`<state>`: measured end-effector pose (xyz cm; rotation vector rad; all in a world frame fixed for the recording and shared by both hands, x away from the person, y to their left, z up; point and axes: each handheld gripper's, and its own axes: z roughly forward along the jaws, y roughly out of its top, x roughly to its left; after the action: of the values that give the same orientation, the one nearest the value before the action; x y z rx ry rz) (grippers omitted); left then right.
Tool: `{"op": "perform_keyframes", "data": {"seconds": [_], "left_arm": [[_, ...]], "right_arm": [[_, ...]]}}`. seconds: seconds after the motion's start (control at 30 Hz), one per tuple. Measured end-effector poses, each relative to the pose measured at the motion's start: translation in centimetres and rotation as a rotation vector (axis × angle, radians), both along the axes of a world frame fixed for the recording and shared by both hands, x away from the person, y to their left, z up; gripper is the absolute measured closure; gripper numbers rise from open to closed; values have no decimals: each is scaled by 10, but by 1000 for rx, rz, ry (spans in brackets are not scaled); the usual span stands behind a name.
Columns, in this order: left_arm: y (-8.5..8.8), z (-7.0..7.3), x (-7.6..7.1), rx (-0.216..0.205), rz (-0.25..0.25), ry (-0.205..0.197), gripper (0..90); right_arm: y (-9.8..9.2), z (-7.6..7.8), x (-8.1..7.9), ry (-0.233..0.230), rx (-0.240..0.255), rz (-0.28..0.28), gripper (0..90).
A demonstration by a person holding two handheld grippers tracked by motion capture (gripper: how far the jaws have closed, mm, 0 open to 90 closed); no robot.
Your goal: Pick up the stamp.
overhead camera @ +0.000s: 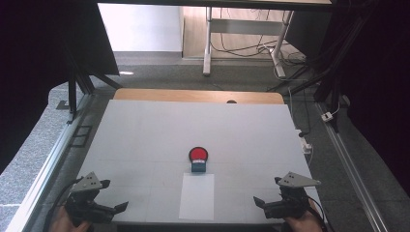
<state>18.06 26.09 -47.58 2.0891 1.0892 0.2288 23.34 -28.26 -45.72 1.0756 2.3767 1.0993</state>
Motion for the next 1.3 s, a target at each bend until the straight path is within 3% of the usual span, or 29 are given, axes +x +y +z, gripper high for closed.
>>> {"op": "perform_keyframes", "data": {"seconds": [0.37, 0.57, 0.77, 0.87, 1.3], "left_arm": [[-5, 1, 11, -68, -24, -12, 0], [-12, 7, 15, -77, -35, -48, 0], [-26, 12, 25, -46, -81, -69, 0], [-33, 13, 31, -23, -101, -61, 0], [-65, 13, 60, 11, -172, -81, 0]], "right_arm": [[0, 0, 0, 4, -1, 8, 0], [0, 0, 0, 8, 1, 13, 0], [1, 0, 1, 13, -3, 19, 0], [1, -1, 1, 15, 1, 19, 0], [1, -1, 1, 18, -2, 27, 0]]}}
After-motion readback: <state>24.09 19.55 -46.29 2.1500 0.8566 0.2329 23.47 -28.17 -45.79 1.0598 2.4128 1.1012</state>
